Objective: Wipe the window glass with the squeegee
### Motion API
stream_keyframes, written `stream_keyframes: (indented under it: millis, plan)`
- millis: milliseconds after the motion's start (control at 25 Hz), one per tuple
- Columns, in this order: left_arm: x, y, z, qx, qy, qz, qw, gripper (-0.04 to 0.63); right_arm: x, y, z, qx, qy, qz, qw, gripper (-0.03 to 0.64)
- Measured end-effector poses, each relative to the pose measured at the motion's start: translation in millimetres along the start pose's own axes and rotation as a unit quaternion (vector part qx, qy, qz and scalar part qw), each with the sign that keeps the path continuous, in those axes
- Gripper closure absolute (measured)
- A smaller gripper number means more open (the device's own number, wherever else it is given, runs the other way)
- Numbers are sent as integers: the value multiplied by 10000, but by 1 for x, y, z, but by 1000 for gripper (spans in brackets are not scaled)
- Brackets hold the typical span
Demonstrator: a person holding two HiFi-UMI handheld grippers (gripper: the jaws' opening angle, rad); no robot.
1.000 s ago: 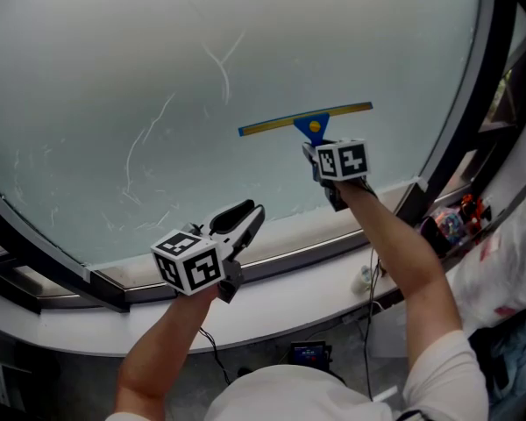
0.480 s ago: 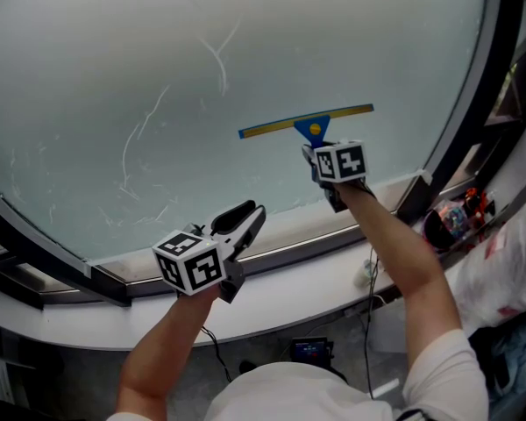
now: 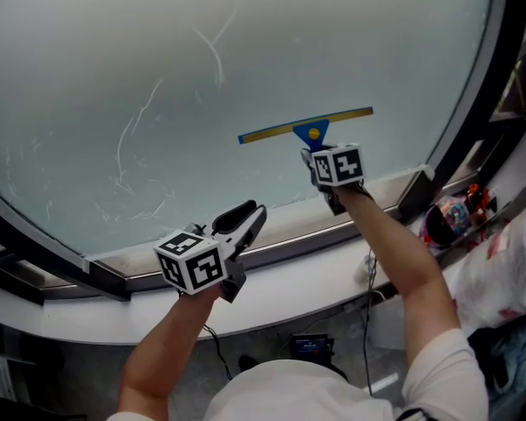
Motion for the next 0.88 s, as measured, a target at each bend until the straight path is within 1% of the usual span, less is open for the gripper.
stream_keyframes:
  millis: [880]
  plan:
    - [27,17,-9,-77,-249,-215,9994,471,49,32,4,-116,71,-413,9991,474]
Point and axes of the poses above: the fingertips, and each gripper's own axes: y forward along the fingers, z to its right, x out of its underside, the point moved 10 cm from there along -y, backward along the fingers, and after that the axes turned 5 degrees about -z, right-handed, at the moved point
